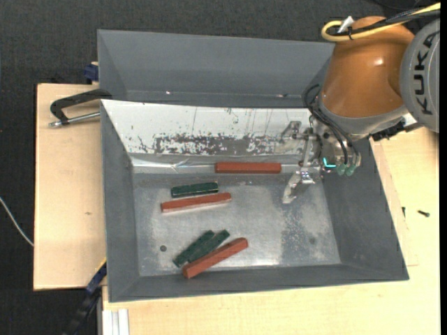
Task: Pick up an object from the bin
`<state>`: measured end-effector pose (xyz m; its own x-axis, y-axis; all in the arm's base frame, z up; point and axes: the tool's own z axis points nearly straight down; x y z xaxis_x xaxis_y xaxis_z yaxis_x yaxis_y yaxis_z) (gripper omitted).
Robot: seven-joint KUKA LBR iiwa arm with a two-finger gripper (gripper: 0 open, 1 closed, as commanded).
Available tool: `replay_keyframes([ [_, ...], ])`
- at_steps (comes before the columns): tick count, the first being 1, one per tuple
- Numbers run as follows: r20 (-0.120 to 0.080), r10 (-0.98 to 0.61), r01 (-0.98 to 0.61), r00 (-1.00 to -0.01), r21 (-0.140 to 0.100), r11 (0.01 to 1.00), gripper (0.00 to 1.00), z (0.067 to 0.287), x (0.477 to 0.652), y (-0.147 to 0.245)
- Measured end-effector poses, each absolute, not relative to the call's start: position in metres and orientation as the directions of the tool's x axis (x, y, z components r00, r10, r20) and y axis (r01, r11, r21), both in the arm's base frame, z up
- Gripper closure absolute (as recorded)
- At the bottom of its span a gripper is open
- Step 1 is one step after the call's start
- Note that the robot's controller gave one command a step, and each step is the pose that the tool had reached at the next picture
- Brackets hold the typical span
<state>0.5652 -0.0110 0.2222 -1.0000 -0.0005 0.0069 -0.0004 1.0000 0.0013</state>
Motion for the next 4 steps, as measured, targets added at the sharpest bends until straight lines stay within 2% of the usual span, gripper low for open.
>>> replay_keyframes([
  [1, -0.002, 0.0, 0.0, -1.0, 0.001, 1.0, 0.0, 0.227, 0.567, -0.011],
  [2, -0.008, -0.06, -0.06, -0.998, 0.0, 0.998, 0.0, 0.183, 0.581, 0.018],
  [3, -0.005, -0.074, -0.074, -0.997, 0.002, 0.997, 0.0, 0.121, 0.577, 0.032],
  [4, -0.001, -0.109, -0.109, -0.994, 0.0, 0.994, 0.0, 0.109, 0.579, 0.079],
])
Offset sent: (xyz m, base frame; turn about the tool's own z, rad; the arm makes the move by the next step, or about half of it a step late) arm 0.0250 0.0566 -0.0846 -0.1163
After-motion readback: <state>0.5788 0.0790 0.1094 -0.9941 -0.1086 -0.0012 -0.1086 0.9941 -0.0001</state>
